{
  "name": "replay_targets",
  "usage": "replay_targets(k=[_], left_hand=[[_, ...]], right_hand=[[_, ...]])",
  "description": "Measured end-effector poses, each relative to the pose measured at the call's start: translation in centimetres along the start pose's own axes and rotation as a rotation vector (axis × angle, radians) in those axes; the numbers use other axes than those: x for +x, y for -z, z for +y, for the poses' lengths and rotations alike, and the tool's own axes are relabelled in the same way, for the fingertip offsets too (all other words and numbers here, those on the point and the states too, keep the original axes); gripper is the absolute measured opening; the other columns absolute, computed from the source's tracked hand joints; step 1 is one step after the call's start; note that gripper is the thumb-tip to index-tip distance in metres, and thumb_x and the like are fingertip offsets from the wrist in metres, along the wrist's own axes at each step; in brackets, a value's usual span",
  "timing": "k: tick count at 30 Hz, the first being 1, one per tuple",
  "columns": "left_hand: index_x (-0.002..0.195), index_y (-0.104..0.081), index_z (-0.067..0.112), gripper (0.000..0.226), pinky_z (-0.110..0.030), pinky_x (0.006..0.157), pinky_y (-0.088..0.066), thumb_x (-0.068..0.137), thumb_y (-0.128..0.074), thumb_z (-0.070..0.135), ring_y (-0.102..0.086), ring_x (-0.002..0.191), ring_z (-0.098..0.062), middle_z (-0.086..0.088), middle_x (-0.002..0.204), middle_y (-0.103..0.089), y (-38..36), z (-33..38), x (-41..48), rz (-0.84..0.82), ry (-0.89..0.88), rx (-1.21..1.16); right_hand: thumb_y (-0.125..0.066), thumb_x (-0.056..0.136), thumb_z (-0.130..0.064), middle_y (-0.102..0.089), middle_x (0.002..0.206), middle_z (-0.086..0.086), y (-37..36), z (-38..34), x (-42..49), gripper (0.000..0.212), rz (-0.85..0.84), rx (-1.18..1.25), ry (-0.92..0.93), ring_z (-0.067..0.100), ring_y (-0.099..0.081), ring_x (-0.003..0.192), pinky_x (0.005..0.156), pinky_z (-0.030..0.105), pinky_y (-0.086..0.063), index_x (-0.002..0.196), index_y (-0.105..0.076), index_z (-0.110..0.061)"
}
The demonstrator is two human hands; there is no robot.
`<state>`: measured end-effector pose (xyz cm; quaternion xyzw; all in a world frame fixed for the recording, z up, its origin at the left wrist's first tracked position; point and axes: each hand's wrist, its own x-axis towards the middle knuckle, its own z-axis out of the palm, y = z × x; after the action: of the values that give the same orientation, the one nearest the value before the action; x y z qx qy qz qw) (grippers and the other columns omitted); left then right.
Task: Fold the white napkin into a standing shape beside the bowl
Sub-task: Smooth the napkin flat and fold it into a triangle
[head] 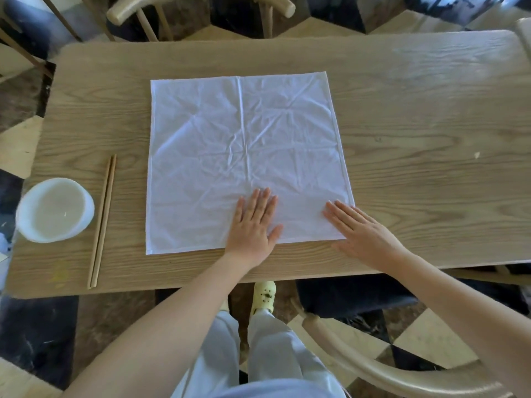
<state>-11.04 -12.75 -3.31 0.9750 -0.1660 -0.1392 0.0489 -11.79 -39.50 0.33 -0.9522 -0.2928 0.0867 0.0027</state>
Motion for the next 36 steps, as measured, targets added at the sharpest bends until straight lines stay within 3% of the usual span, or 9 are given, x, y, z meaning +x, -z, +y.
replay_targets(k=[4,9,13,17,21,26,29,33,36], left_hand=[[0.141,0.023,0.021,0.065,-0.043,0.113,0.018,0.089,0.001,0.054,0.031,0.137,-0.016,0.001,0.151,0.028,0.5,-0.1,0.2,-0.052,0.003,-0.021],[0.142,0.019,0.016,0.078,-0.048,0.114,0.014,0.089,-0.016,0.061,0.029,0.138,-0.025,-0.008,0.151,0.028,2.2,1.0,0.3,-0.152,0.038,-0.025],[0.147,-0.006,0.012,0.081,-0.050,0.115,0.002,0.087,-0.032,0.060,0.004,0.143,-0.036,-0.022,0.155,0.000,4.1,3.7,1.1,-0.179,-0.025,-0.014],[0.135,-0.038,0.010,0.054,-0.040,0.097,-0.036,0.087,-0.053,0.030,-0.043,0.121,-0.030,-0.014,0.133,-0.050,6.0,6.7,2.0,0.037,-0.108,-0.314],[0.118,-0.045,0.014,0.032,-0.038,0.067,-0.045,0.087,-0.051,0.019,-0.059,0.091,-0.031,-0.009,0.105,-0.061,8.0,7.3,3.0,0.125,-0.095,-0.415],[0.077,-0.050,0.010,0.008,-0.031,0.058,-0.033,0.085,-0.050,0.013,-0.051,0.068,-0.028,-0.004,0.066,-0.051,10.1,4.4,4.4,0.240,0.249,-0.810],[0.091,-0.059,0.009,0.010,-0.029,0.062,-0.039,0.085,-0.055,0.016,-0.055,0.070,-0.021,-0.008,0.074,-0.063,11.3,1.2,4.8,0.253,0.330,-0.958],[0.063,-0.048,0.012,0.023,-0.019,0.049,-0.029,0.084,-0.055,0.015,-0.042,0.054,-0.011,0.003,0.057,-0.047,12.7,-4.1,5.5,0.313,0.396,-1.062],[0.070,-0.051,-0.002,0.025,-0.027,0.054,-0.033,0.084,-0.054,0.019,-0.044,0.059,-0.016,-0.005,0.062,-0.049,14.0,-8.3,6.5,0.344,0.478,-1.126]], right_hand=[[-0.082,0.057,0.008,-0.066,0.117,0.019,0.3,0.5,-1.0,0.055,0.147,-0.121,0.116,0.029,-0.062,0.110,0.086,0.037,-0.056,0.110,-0.065,0.005],[-0.074,0.053,0.020,-0.070,0.108,0.018,1.1,0.2,-0.8,0.045,0.183,-0.120,0.134,0.029,-0.067,0.101,0.069,0.034,-0.060,0.096,-0.069,0.006],[-0.070,0.052,0.016,-0.053,0.061,0.000,3.2,-0.8,0.8,0.037,0.136,0.088,-0.059,0.019,-0.051,0.051,0.036,0.026,-0.043,0.063,-0.047,-0.010],[-0.063,0.069,0.003,-0.062,0.059,0.011,5.3,-1.5,3.7,0.007,0.165,0.173,-0.163,0.031,-0.061,0.058,0.057,0.041,-0.052,0.072,-0.059,-0.001],[-0.055,0.082,-0.011,-0.066,0.079,0.008,7.4,-1.0,6.5,0.007,0.198,0.222,-0.203,0.031,-0.059,0.079,0.068,0.038,-0.045,0.087,-0.059,-0.007],[-0.059,0.086,-0.023,-0.063,0.100,0.002,9.7,0.2,10.4,0.022,0.132,0.425,-0.253,0.024,-0.057,0.088,0.068,0.033,-0.041,0.106,-0.056,-0.016],[-0.062,0.086,-0.016,-0.063,0.088,-0.003,11.2,0.2,13.6,0.010,0.192,0.585,-0.223,0.018,-0.060,0.085,0.073,0.028,-0.044,0.095,-0.063,-0.011],[-0.064,0.086,-0.013,-0.064,0.084,-0.005,12.8,-1.9,20.1,0.009,0.239,0.689,-0.197,0.011,-0.057,0.079,0.071,0.002,-0.038,0.091,-0.068,-0.008],[-0.063,0.086,-0.015,-0.065,0.086,-0.004,13.5,-4.0,25.4,0.010,0.250,0.740,-0.179,0.009,-0.055,0.080,0.068,-0.002,-0.035,0.092,-0.069,-0.009]])
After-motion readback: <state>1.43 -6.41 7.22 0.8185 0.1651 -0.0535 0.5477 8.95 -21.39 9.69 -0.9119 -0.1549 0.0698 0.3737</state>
